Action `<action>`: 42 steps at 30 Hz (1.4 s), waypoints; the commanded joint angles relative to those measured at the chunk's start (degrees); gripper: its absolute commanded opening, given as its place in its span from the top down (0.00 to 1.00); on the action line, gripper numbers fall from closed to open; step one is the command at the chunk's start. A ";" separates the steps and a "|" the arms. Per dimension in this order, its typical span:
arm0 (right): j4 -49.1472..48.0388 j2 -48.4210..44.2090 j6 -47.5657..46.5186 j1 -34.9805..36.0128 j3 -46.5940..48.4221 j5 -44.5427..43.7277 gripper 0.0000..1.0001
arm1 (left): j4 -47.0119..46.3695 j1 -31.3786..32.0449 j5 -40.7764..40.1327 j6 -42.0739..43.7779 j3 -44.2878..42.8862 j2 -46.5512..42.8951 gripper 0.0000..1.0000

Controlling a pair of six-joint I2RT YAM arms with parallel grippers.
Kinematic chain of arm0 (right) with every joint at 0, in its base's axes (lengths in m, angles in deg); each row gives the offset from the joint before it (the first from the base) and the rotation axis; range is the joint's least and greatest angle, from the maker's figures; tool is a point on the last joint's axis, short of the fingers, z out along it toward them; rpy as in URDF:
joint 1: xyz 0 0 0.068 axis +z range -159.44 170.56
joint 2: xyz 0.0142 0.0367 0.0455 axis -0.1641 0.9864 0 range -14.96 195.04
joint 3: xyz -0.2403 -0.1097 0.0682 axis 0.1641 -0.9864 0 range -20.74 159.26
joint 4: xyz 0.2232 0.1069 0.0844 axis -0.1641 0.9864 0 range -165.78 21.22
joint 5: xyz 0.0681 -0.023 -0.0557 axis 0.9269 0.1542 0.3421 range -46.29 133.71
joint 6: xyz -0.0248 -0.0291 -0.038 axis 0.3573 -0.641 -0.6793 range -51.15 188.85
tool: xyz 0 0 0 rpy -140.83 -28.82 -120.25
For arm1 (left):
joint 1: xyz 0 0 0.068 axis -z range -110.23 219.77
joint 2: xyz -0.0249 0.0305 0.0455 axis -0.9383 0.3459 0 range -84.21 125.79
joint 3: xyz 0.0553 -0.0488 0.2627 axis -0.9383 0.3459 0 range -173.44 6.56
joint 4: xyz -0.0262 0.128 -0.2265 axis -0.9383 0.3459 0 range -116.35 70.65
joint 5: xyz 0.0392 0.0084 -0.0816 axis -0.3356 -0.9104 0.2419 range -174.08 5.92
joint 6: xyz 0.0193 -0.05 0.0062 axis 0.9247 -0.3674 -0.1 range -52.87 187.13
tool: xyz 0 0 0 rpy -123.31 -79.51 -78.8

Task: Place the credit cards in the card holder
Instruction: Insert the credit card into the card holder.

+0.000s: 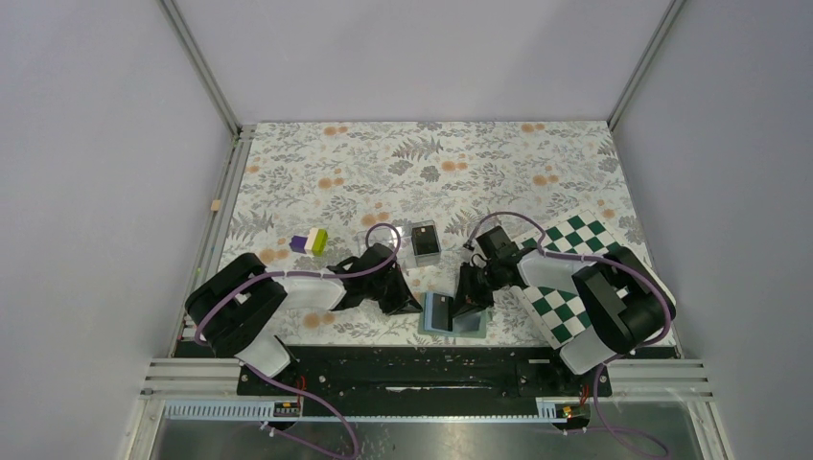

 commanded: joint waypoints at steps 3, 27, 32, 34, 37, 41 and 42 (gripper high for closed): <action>-0.06 -1.45 0.02 2.54 2.95 0.11 0.81 | 3.78 1.35 -0.72 1.78 -2.53 1.29 1.00; 4.82 -4.52 -1.93 3.56 5.02 -2.02 0.59 | 18.58 2.18 -7.33 7.31 -8.05 -3.61 0.85; 10.62 -7.41 -5.06 3.54 5.82 -6.79 0.51 | 22.97 2.20 -9.53 7.11 -8.82 -8.76 0.62; 11.09 -8.05 -5.56 3.60 5.53 -7.88 0.47 | 19.60 2.27 -8.12 6.44 -7.26 -10.86 0.60; 10.59 -7.59 -5.76 3.60 5.14 -7.69 0.47 | 11.24 2.25 -3.61 4.81 -4.47 -11.41 0.59; 8.54 -5.53 -5.51 3.53 4.66 -5.84 0.58 | 0.75 2.48 2.73 2.58 -2.60 -8.73 0.61; 7.91 -4.98 -5.28 3.59 4.51 -5.50 0.61 | -0.77 2.51 3.36 2.17 -2.47 -7.82 0.62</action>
